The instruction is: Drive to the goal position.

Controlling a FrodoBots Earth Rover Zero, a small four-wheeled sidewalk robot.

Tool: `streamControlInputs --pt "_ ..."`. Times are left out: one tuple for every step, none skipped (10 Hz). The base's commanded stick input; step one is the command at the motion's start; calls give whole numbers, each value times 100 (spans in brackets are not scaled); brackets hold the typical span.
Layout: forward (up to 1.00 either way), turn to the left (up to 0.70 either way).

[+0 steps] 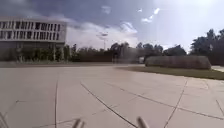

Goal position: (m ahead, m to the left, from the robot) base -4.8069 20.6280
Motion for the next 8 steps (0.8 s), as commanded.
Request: streamControlInputs --pt "70 35" --pt "70 35" --pt "70 35" --pt "70 35" --pt "70 35" --pt "70 35" --pt "70 35" --pt "70 35"
